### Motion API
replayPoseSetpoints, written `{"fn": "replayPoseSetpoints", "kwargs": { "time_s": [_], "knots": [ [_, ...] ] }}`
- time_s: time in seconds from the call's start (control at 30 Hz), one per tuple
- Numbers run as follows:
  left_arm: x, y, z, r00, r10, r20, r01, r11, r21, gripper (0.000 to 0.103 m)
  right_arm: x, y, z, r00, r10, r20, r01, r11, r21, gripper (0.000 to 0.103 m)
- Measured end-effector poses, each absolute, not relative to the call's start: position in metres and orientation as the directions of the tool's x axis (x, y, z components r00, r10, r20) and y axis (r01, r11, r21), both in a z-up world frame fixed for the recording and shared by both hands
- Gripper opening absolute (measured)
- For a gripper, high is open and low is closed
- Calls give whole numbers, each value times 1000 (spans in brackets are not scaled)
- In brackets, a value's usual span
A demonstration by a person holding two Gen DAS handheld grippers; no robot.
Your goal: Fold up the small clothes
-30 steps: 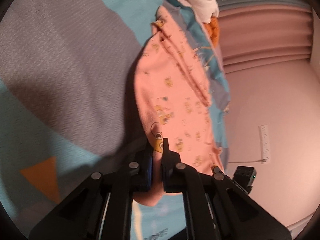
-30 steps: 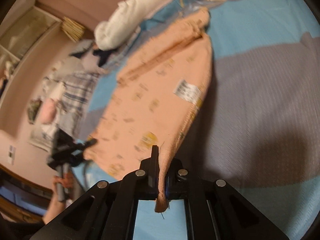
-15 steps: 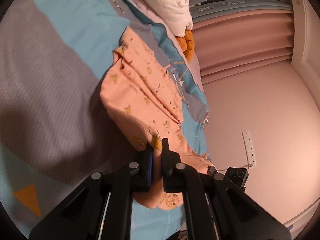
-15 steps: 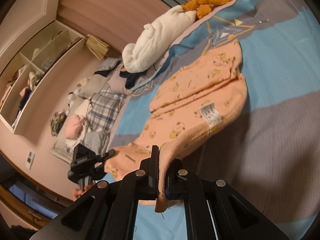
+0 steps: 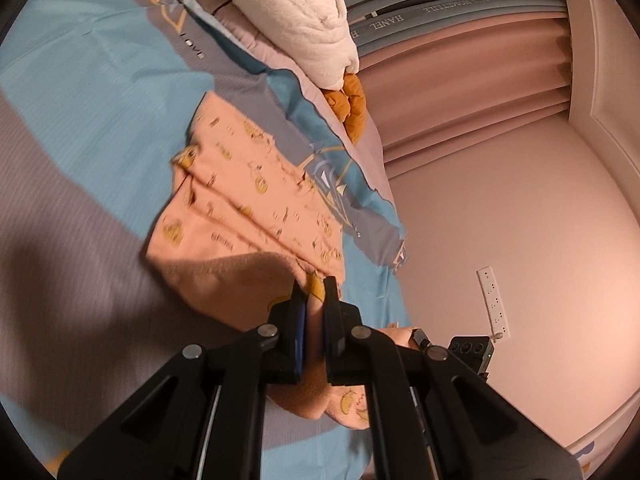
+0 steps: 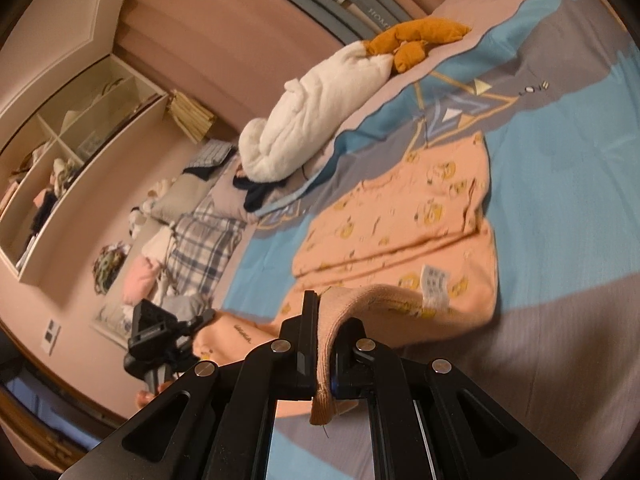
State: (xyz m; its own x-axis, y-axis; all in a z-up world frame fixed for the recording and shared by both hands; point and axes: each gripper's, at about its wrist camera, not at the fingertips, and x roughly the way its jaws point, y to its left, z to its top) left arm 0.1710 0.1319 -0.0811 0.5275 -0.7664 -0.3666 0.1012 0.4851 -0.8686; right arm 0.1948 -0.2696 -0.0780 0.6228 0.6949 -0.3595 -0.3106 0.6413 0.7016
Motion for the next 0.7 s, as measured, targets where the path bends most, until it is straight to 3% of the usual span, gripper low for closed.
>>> {"fn": "replayPoseSetpoints", "kwargs": {
  "time_s": [0.4,0.7],
  "knots": [
    [256,128,-80,565,-742,-361,90,491,-867,4,266,-282,-71,667,650,-364,-258,660,706,6],
    [320,135,-100,589,-697,-408,11,512,-859,4,341,-285,-73,685,605,-405,-181,681,710,6]
  ]
}}
